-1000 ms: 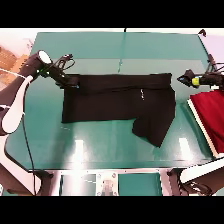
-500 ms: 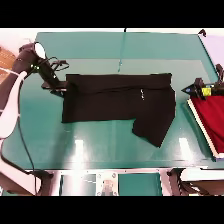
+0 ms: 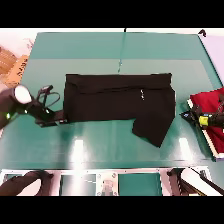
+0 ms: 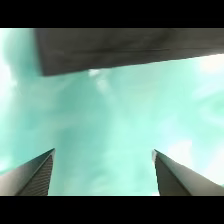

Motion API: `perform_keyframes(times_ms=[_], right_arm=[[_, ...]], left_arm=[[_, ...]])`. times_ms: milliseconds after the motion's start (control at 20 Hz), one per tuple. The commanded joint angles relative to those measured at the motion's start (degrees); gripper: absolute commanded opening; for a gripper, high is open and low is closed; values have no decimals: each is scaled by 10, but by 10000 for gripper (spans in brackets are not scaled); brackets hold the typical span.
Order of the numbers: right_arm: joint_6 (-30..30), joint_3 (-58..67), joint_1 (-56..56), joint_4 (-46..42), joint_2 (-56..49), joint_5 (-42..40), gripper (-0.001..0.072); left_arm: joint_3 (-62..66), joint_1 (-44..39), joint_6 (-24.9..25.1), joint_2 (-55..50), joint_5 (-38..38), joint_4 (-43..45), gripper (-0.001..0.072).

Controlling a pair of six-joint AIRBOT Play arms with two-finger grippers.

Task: Fold the shirts.

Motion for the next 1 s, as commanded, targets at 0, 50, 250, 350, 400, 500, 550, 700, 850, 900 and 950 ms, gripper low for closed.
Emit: perform_keyframes(times_ms=[0, 50, 250, 350, 400, 500, 550, 700, 850, 900, 950], right_arm=[[14, -46, -4, 6, 21, -29, 232], [14, -46, -4, 7, 21, -33, 231], [13, -46, -3, 13, 21, -57, 232], [13, -46, -3, 33, 21, -74, 231], [13, -46, -3, 41, 21, -85, 232], [13, -46, -3, 56, 21, -101, 232], [13, -46, -3, 58, 21, -108, 232], [13, -46, -3, 58, 21, -110, 232], [13, -47, -3, 57, 21, -107, 293], [13, -49, -3, 57, 21, -100, 367], [13, -50, -3, 52, 21, -92, 374]], left_arm=[[-116, 0, -29, 38, 165, -151, 688], [-137, 0, -30, 38, 213, -172, 688], [-202, 0, -34, 37, 336, -265, 688], [-218, 0, -34, 22, 365, -305, 687], [-218, 0, -34, 7, 370, -323, 687], [-218, -14, -27, -24, 408, -381, 687], [-217, -37, -23, -43, 440, -412, 683], [-201, -92, -26, -89, 513, -449, 598], [-185, -92, -24, -88, 552, -452, 132], [-181, -92, -11, -88, 558, -451, 47], [-181, -92, -3, -88, 559, -452, 42]])
